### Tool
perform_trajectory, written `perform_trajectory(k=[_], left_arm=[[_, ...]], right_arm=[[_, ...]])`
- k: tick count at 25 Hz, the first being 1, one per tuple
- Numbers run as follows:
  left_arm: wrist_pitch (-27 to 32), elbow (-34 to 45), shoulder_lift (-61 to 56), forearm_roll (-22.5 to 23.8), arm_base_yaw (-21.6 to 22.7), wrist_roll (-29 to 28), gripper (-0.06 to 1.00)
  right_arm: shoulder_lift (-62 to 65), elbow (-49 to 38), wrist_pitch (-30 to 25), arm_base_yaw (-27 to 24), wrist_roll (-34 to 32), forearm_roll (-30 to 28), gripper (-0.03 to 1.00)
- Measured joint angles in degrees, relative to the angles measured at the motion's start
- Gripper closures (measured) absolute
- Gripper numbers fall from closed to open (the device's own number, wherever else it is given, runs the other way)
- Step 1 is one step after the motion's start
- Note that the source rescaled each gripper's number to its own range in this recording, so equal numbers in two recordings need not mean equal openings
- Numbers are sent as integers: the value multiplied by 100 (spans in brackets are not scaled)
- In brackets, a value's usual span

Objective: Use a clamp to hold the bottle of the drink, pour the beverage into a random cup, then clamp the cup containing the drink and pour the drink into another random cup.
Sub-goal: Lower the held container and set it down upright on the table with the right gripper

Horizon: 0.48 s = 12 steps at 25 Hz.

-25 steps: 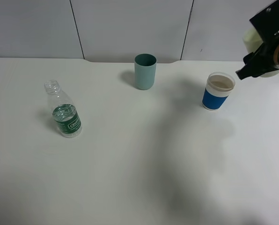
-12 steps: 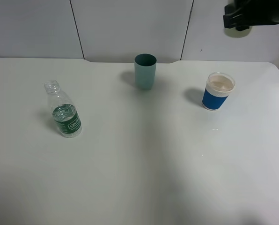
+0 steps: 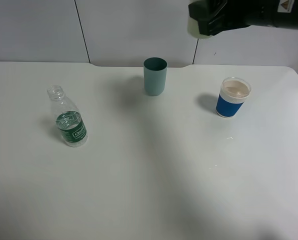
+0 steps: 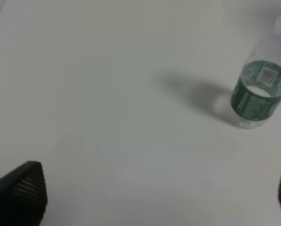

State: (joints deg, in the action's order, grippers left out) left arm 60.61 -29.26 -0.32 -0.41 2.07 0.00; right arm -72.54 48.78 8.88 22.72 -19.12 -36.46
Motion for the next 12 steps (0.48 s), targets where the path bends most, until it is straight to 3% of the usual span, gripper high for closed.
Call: perform_trajectory(k=[2,3,7,12], left_arm=[[0,0,0,0,0,0,-6],[0,0,0,0,0,0,-6],[0,0,0,0,0,0,-6],[0,0,0,0,0,0,-6]], right_arm=[[-141,0,56,217,856,786,94],[-356,0,189,425,1546,1548,94],[-691,0,466,714,2030,2126,94],[-1328,0,1048,1051,2134,2306,94]])
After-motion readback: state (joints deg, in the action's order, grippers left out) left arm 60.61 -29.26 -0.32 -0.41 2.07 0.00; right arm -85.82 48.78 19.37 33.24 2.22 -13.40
